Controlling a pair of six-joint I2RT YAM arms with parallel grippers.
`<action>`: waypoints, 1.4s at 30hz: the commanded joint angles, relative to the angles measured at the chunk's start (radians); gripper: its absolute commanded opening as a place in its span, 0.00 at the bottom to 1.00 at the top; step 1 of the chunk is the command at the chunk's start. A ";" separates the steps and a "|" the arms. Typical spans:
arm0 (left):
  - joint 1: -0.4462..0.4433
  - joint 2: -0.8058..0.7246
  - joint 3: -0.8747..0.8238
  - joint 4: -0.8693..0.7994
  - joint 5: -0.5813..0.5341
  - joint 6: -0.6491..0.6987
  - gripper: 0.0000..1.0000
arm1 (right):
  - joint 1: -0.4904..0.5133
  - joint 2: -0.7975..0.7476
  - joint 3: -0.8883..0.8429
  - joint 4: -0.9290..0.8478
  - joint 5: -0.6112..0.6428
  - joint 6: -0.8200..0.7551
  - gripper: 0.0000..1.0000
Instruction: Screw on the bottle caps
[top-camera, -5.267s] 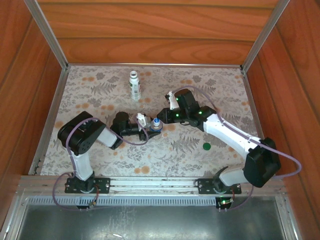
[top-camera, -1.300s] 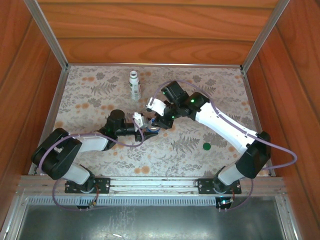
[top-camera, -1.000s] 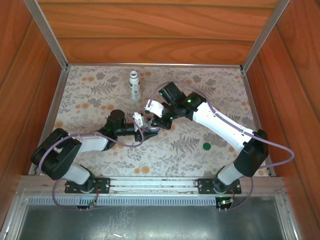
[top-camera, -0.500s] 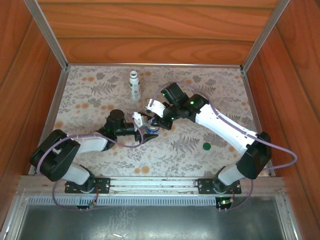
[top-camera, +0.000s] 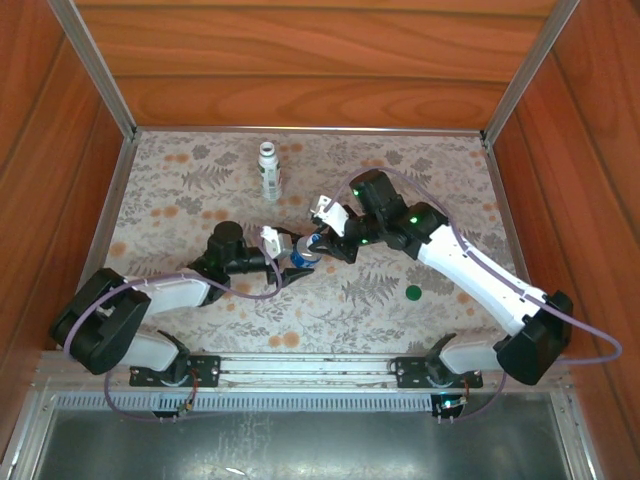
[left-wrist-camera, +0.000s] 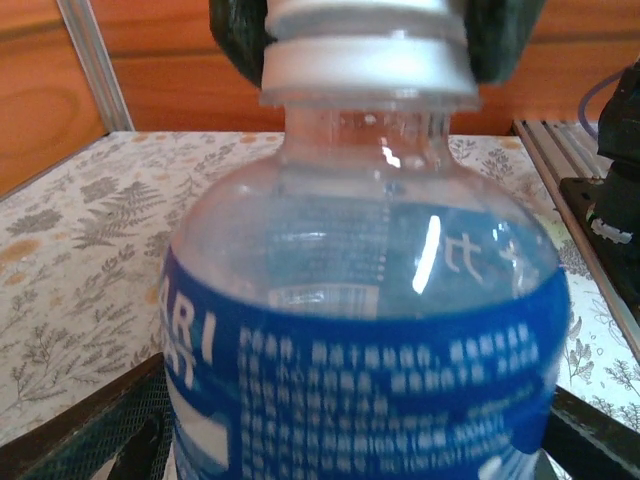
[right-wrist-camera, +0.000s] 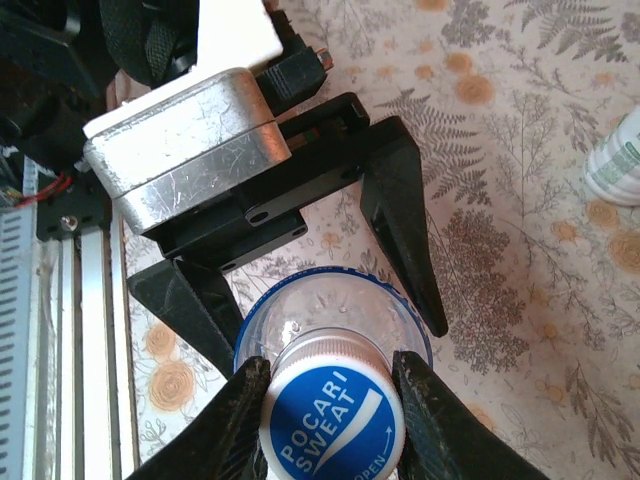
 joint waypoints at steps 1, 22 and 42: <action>-0.004 -0.012 -0.004 0.001 0.031 0.004 0.77 | -0.014 -0.021 -0.022 0.043 -0.071 0.033 0.16; -0.005 0.007 -0.011 0.000 0.008 0.077 0.63 | -0.014 -0.035 -0.026 0.037 -0.027 0.040 0.52; -0.002 0.022 -0.030 -0.030 0.062 0.199 0.62 | 0.055 0.027 0.141 -0.250 0.104 -0.497 0.66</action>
